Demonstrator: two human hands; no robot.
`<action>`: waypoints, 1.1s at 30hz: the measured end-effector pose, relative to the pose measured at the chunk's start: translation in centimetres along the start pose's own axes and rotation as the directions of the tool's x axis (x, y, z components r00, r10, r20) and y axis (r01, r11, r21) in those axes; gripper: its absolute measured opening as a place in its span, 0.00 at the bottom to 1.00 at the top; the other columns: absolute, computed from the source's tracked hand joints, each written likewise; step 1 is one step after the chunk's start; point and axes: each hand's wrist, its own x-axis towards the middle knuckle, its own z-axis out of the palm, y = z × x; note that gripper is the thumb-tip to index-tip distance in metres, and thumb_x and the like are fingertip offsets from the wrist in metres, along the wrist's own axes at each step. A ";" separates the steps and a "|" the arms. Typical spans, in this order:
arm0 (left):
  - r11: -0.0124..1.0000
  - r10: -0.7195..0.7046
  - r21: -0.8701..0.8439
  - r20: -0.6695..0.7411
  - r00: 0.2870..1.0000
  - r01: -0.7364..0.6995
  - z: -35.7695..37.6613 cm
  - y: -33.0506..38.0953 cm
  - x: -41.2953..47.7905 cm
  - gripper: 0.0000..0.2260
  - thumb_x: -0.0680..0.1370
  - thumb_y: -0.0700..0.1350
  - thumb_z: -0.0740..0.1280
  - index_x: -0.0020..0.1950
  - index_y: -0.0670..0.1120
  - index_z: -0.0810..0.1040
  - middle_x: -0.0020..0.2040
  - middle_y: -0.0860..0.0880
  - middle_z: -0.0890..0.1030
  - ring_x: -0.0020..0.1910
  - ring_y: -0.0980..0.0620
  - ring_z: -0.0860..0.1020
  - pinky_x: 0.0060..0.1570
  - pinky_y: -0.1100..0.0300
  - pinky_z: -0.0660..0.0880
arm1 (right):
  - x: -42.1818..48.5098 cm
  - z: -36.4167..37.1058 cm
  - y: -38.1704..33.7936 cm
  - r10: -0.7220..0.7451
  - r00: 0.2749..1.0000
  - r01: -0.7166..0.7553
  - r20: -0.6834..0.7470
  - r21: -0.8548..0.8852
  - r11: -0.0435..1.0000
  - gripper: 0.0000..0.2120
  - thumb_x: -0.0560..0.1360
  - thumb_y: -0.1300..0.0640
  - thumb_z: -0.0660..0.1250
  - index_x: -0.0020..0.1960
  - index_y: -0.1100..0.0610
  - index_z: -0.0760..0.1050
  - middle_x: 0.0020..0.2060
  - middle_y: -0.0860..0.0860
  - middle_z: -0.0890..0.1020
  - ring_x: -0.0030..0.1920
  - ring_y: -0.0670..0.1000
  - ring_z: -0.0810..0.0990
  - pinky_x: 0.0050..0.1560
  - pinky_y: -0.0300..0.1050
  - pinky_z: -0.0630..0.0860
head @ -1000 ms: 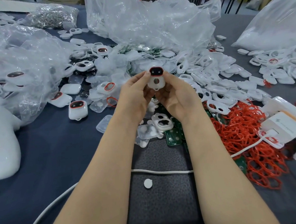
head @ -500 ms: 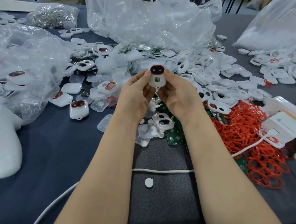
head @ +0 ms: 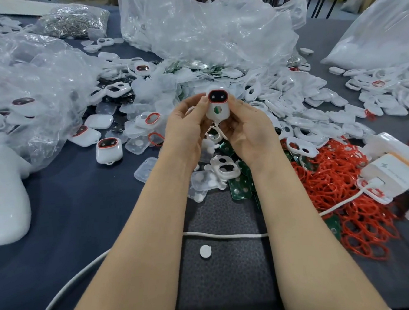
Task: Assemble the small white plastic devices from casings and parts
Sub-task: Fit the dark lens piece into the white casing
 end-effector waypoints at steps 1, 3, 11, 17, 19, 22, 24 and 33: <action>1.000 0.002 0.004 0.004 1.000 -0.002 0.1 0.0 0.0 0.02 0.79 0.37 0.64 0.48 0.43 0.76 0.43 0.46 0.79 0.39 0.54 0.78 0.44 0.64 0.78 | 0.0 0.0 -0.1 -0.003 1.000 0.003 -0.005 -0.002 1.000 0.05 0.80 0.60 0.62 0.48 0.60 0.76 0.38 0.53 0.79 0.38 0.47 0.76 0.40 0.37 0.72; 1.000 -0.002 -0.003 0.020 1.000 0.002 0.0 0.0 -0.1 0.02 0.79 0.38 0.65 0.48 0.43 0.76 0.43 0.46 0.80 0.40 0.53 0.79 0.47 0.63 0.78 | -0.1 0.1 -0.2 0.004 1.000 -0.004 -0.015 -0.014 1.000 0.06 0.80 0.59 0.62 0.47 0.60 0.76 0.38 0.52 0.79 0.38 0.47 0.76 0.41 0.38 0.72; 0.989 0.045 0.141 -0.012 0.999 -0.043 0.1 -0.3 -0.1 0.02 0.80 0.39 0.64 0.47 0.45 0.75 0.45 0.46 0.78 0.41 0.53 0.77 0.40 0.65 0.76 | 0.2 -0.5 0.5 -0.212 0.976 0.173 -0.043 -0.431 0.886 0.09 0.80 0.55 0.63 0.52 0.60 0.79 0.40 0.50 0.82 0.40 0.45 0.78 0.39 0.37 0.75; 0.985 0.078 0.157 0.002 0.997 -0.077 -0.1 -0.4 0.0 0.04 0.80 0.37 0.64 0.46 0.44 0.75 0.42 0.47 0.78 0.39 0.54 0.77 0.42 0.65 0.77 | 0.1 -0.5 0.6 -0.354 0.935 0.278 -0.014 -0.592 0.756 0.07 0.78 0.57 0.66 0.54 0.59 0.78 0.40 0.48 0.81 0.40 0.43 0.79 0.43 0.36 0.77; 0.990 0.087 0.106 0.020 0.996 -0.089 -0.2 -0.4 0.1 0.04 0.80 0.37 0.63 0.47 0.43 0.75 0.42 0.47 0.79 0.37 0.55 0.78 0.41 0.66 0.77 | 0.0 -0.5 0.7 -0.362 0.932 0.296 0.003 -0.581 0.758 0.07 0.78 0.58 0.66 0.53 0.60 0.78 0.39 0.49 0.81 0.39 0.43 0.79 0.43 0.36 0.77; 0.996 0.086 0.018 0.073 0.994 -0.087 -0.3 -0.3 0.0 0.04 0.80 0.36 0.62 0.47 0.42 0.75 0.42 0.47 0.80 0.37 0.56 0.78 0.41 0.66 0.76 | -0.2 -0.4 0.3 -0.256 0.966 0.248 0.031 -0.378 0.892 0.04 0.78 0.59 0.66 0.50 0.59 0.78 0.39 0.49 0.82 0.38 0.43 0.81 0.41 0.35 0.77; 0.996 0.078 -0.046 0.101 0.992 -0.073 -0.2 -0.2 0.0 0.05 0.80 0.36 0.61 0.47 0.42 0.76 0.41 0.47 0.80 0.38 0.55 0.78 0.41 0.66 0.76 | -0.3 -0.3 0.0 -0.134 0.988 0.144 0.076 -0.144 0.979 0.04 0.78 0.61 0.65 0.47 0.59 0.78 0.38 0.50 0.83 0.38 0.44 0.81 0.38 0.35 0.76; 0.983 -0.019 -0.169 0.261 0.965 0.065 -0.5 0.4 -0.2 0.07 0.81 0.38 0.60 0.56 0.39 0.76 0.48 0.45 0.80 0.43 0.54 0.79 0.47 0.66 0.76 | -0.5 -0.5 -0.4 -0.006 0.983 -0.038 0.186 0.230 0.973 0.06 0.75 0.60 0.64 0.46 0.61 0.78 0.38 0.52 0.84 0.40 0.47 0.82 0.44 0.36 0.79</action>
